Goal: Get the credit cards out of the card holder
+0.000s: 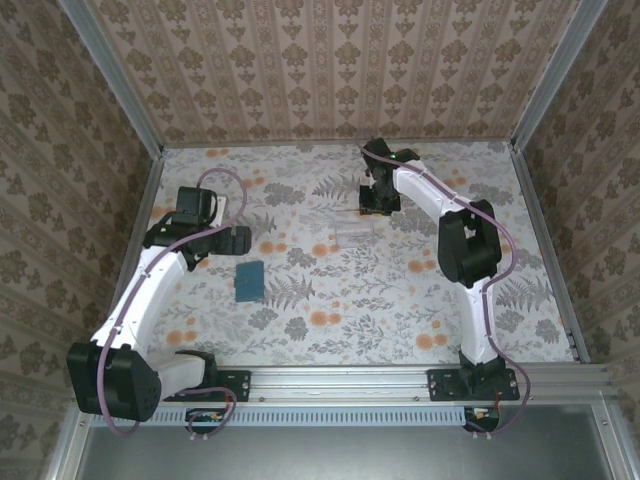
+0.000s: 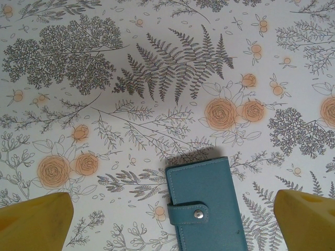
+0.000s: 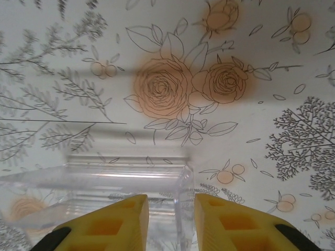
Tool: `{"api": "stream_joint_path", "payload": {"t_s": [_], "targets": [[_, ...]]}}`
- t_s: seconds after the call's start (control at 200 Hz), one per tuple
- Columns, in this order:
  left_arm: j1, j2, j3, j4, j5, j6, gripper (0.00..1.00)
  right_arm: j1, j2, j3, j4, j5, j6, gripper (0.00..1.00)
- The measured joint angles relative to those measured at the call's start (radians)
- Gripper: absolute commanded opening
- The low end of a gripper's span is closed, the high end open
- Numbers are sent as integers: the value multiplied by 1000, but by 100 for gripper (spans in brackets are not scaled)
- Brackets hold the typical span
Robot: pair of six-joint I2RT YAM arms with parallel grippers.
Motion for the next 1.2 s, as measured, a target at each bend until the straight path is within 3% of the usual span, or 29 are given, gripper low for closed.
{"api": "stream_joint_path", "payload": {"t_s": [0.28, 0.495, 1.025, 1.2], "targets": [[0, 0, 0, 0, 0, 0, 100, 0, 18, -1, 1, 1, 0, 10], [1, 0, 0, 0, 4, 0, 100, 5, -15, -48, 16, 17, 9, 5], [-8, 0, 0, 0, 28, -1, 100, 136, -171, -284, 42, 144, 155, 7], [-39, 5, 0, 0, 31, -8, 100, 143, -189, -323, 74, 163, 191, 18]]}}
